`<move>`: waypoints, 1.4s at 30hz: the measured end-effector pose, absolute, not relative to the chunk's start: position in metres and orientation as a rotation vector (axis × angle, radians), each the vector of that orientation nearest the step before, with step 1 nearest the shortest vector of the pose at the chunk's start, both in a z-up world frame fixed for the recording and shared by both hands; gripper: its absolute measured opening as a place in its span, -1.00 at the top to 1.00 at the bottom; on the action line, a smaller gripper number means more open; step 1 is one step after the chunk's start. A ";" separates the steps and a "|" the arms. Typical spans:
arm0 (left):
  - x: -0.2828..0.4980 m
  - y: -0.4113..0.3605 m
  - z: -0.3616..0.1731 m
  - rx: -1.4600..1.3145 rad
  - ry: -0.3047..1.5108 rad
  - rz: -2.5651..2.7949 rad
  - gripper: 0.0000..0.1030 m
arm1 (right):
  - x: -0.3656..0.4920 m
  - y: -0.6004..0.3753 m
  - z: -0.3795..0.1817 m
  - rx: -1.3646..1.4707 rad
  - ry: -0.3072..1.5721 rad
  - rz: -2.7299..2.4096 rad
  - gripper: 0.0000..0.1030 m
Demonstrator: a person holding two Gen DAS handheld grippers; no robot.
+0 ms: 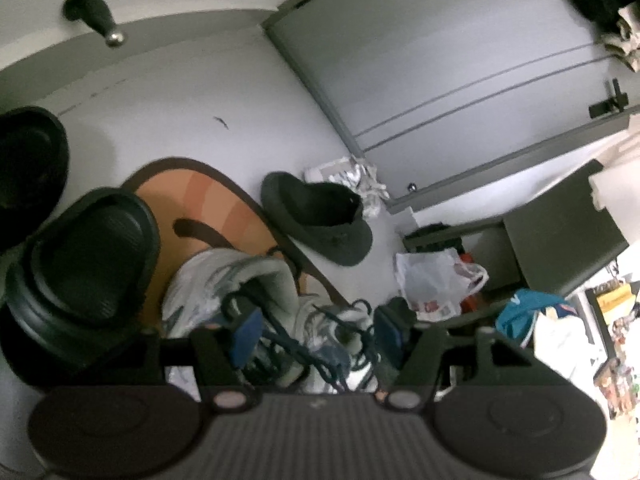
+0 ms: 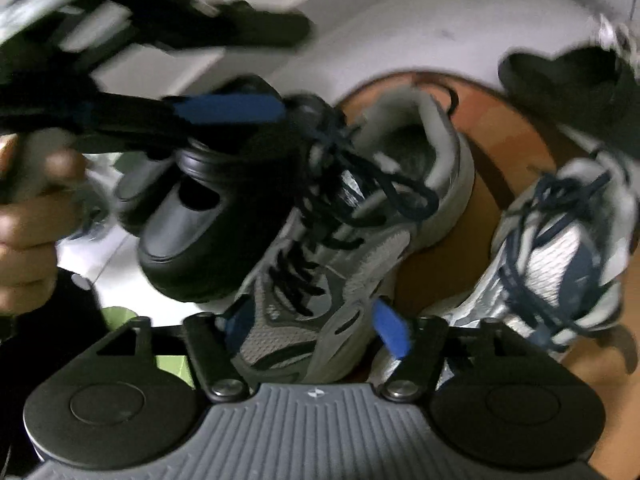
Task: Organize scattered shoes
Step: 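Lower the grey sneaker onto the mat beside the white-blue sneaker, then open the left tool and withdraw it from the placed grey sneaker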
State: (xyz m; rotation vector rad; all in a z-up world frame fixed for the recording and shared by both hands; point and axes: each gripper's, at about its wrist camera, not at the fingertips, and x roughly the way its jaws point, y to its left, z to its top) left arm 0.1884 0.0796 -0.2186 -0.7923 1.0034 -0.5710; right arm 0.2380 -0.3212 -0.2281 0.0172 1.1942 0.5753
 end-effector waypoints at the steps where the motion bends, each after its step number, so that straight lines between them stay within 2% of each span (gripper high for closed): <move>1: 0.188 0.079 -0.217 -0.790 1.001 -0.576 -0.24 | 0.237 -0.322 -0.225 0.013 1.189 0.576 -0.46; 10: 0.183 0.074 -0.212 -0.785 0.996 -0.629 -0.25 | 0.217 -0.348 -0.188 -0.007 1.084 0.498 -0.51; 17: 0.183 0.069 -0.200 -0.782 0.970 -0.646 -0.25 | 0.201 -0.419 -0.138 -0.059 0.998 0.248 -0.51; 23: 0.189 0.065 -0.183 -0.778 0.947 -0.641 -0.25 | 0.198 -0.477 -0.107 0.029 1.009 0.173 -0.56; 27: 0.196 0.057 -0.170 -0.755 0.936 -0.616 -0.25 | 0.194 -0.504 -0.089 -0.020 1.018 0.152 -0.56; 34: 0.214 0.023 -0.140 -0.675 0.908 -0.602 -0.25 | 0.184 -0.539 -0.057 -0.045 1.003 0.140 -0.56; 39: 0.230 -0.016 -0.123 -0.608 0.906 -0.518 -0.25 | 0.182 -0.554 -0.035 -0.107 0.919 0.207 -0.58; 42: 0.239 -0.033 -0.113 -0.586 0.932 -0.470 -0.25 | 0.181 -0.564 -0.029 -0.077 0.868 0.204 -0.69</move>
